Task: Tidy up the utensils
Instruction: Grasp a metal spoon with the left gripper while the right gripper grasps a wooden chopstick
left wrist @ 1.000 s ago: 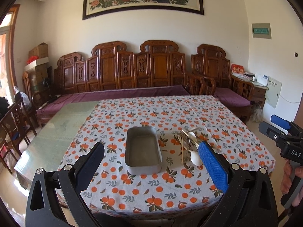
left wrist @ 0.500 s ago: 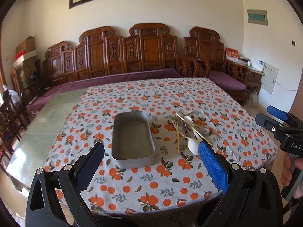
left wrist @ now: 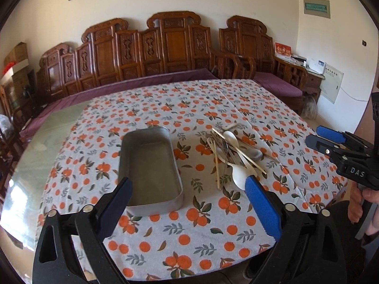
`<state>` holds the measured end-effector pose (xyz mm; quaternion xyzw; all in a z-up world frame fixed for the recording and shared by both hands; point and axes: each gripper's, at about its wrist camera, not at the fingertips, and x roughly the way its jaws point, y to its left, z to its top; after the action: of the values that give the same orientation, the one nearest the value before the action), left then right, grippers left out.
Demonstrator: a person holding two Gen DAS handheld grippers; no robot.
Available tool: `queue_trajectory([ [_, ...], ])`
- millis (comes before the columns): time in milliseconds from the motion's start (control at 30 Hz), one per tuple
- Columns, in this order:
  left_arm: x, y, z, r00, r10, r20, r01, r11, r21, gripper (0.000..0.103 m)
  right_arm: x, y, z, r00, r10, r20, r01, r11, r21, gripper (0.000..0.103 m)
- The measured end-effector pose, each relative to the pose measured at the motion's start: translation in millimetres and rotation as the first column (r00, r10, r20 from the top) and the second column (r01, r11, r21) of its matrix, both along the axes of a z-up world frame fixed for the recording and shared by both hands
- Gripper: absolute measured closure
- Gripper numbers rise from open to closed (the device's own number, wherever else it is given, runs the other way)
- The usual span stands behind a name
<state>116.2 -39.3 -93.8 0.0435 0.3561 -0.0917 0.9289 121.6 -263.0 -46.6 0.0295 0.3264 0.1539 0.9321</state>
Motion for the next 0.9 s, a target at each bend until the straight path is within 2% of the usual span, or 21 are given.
queue_trajectory([
  [300,35.4,-23.5,-26.6,0.994,-0.086,-0.066,0.087,0.996,0.014,0.031,42.3,-0.2,-26.0,0.998,0.012,-0.069,-0.014,0.999,-0.03,0.046],
  [533,66.1,-47.3,-60.0,0.978,-0.149,-0.144,0.154,0.988,0.021,0.055,70.7,2.9,-66.7,0.989,0.027,-0.147,-0.033,0.999,-0.04,0.059],
  [700,86.7,-60.7,-85.8,0.964,-0.186,-0.19,0.191,0.982,0.007,0.073,74.8,-2.0,-89.0,0.981,0.022,-0.191,-0.029,0.999,-0.034,0.062],
  [800,95.4,-67.6,-96.3,0.956,-0.212,-0.202,0.212,0.977,-0.019,0.074,75.7,-6.6,-98.5,0.977,0.01,-0.213,-0.017,0.999,-0.029,0.062],
  [900,103.9,-75.6,-103.5,0.949,-0.226,-0.217,0.229,0.973,-0.012,0.08,77.9,-7.2,-104.1,0.974,0.005,-0.225,-0.013,0.999,-0.033,0.062],
])
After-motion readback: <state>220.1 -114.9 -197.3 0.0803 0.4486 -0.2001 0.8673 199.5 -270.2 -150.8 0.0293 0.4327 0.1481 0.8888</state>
